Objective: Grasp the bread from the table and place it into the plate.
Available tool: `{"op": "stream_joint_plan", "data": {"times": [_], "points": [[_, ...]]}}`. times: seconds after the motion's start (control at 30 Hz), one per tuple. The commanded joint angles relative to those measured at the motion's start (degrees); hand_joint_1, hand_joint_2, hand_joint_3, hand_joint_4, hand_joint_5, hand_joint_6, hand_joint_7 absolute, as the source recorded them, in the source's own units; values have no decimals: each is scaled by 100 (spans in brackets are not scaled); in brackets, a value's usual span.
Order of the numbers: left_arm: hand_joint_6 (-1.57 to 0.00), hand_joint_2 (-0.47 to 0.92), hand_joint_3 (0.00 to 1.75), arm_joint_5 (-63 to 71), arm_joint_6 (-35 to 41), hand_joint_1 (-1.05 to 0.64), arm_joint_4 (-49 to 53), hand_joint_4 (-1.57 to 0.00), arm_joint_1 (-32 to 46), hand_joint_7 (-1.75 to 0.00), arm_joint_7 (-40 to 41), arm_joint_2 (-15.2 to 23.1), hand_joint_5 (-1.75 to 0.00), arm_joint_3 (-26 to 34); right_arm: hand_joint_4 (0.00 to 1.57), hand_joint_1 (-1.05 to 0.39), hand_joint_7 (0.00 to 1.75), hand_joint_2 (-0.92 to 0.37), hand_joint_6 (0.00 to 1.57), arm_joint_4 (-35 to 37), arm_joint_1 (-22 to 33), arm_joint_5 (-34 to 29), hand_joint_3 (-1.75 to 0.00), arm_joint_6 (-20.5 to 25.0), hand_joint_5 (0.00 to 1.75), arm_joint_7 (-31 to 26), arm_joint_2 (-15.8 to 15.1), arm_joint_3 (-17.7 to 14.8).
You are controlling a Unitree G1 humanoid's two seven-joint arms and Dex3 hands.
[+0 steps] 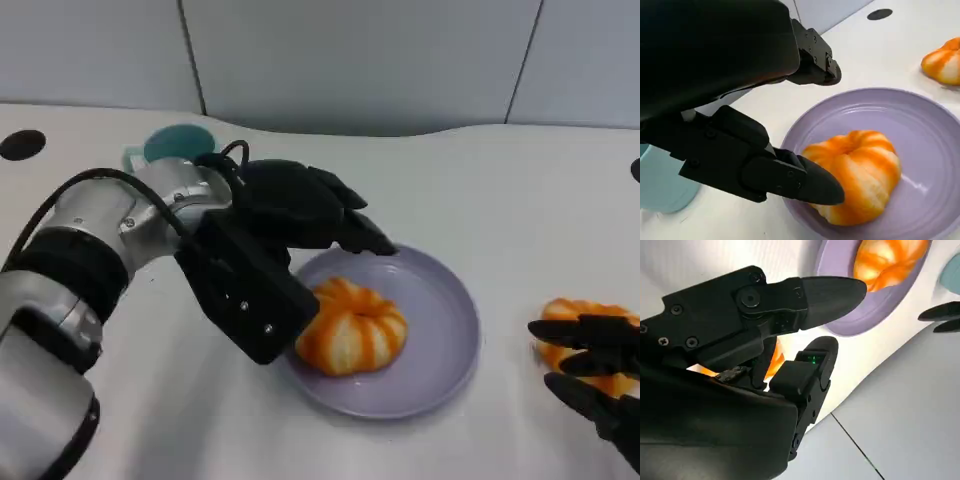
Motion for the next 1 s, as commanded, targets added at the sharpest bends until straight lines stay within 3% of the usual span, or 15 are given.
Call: {"op": "stream_joint_plan", "data": {"times": [0.03,0.37,0.67,0.73,0.8,0.93,0.97,1.0], "points": [[-24,92,11,-552,40,-86,-64,-5,74,-1,-146,203,-7,429,69,-25,0,-92,81,-84,6,45,-34,80,58,-23,-4,-32],[-22,92,7,-2754,297,-79,-342,-13,1087,0,-1327,541,-11,1796,68,-23,0,-92,82,-42,11,55,-34,2,57,-23,-58,-68],[-26,92,7,-4370,1702,-65,-1306,-25,2300,-1,-2048,475,-20,2872,69,-21,1,-92,83,175,-113,139,-33,-70,58,-35,-54,-75],[-30,92,11,-4592,2060,-60,-1720,-15,2683,-1,-1995,480,-54,3076,68,-24,0,-92,82,185,-130,67,-34,-25,58,-73,-64,-59],[-43,92,11,-4742,2322,-54,-2124,-15,3150,-6,-1794,414,-102,3278,69,-23,1,-92,83,279,-130,99,-33,-173,58,-91,-72,-76],[-52,92,10,-4842,3070,-48,-2974,-19,4012,-12,-1352,210,-135,3502,71,-22,1,-92,83,459,-123,208,-32,-405,59,-88,-120,-140],[-48,92,10,-4814,3252,-46,-3167,-21,4253,-34,-1206,154,-149,3529,71,-22,1,-92,83,497,-121,209,-32,-441,59,-89,-145,-161],[-27,92,11,-4792,3402,-42,-3326,-22,4428,-86,-1099,115,-161,3546,71,-22,1,-92,84,527,-121,210,-32,-472,59,-89,-162,-177]]}}
